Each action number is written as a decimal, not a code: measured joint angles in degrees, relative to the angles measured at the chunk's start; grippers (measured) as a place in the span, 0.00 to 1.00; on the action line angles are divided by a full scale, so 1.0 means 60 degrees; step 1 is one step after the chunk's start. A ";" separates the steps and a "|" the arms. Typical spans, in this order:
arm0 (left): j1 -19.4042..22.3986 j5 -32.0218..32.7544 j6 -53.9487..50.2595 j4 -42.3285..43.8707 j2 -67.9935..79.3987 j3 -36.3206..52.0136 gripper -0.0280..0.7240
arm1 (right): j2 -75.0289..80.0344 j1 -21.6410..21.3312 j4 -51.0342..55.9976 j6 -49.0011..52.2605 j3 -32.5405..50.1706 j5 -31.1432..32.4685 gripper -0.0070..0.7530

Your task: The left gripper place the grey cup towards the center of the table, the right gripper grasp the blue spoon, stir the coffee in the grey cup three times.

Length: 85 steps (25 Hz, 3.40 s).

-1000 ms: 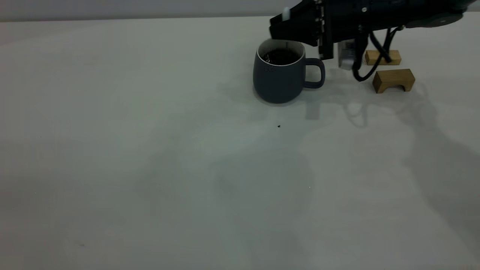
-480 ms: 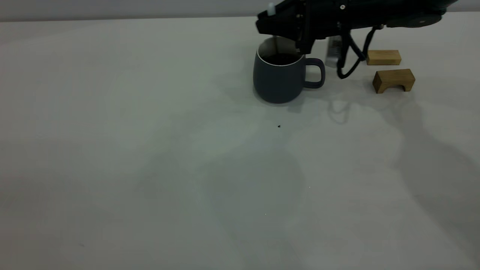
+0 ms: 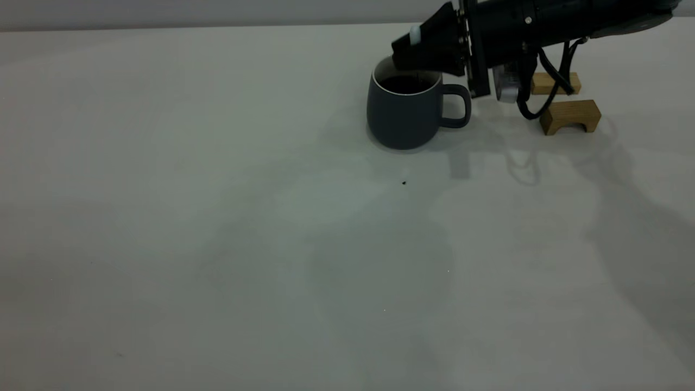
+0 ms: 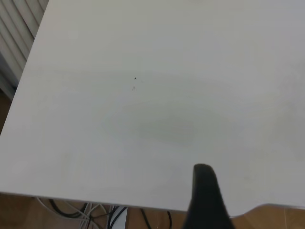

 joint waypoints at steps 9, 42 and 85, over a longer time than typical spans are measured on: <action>0.0000 0.0000 0.0000 0.0000 0.0000 0.0000 0.82 | 0.0000 0.0009 -0.0626 -0.0003 -0.0042 0.0251 0.15; 0.0000 0.0000 0.0000 0.0000 0.0000 0.0000 0.82 | -0.0391 0.0009 -0.1750 -0.2639 -0.0044 0.0163 0.63; 0.0000 0.0000 0.0000 0.0000 0.0000 0.0000 0.82 | -1.2765 0.0385 -1.4512 -0.4744 0.5596 0.0767 0.31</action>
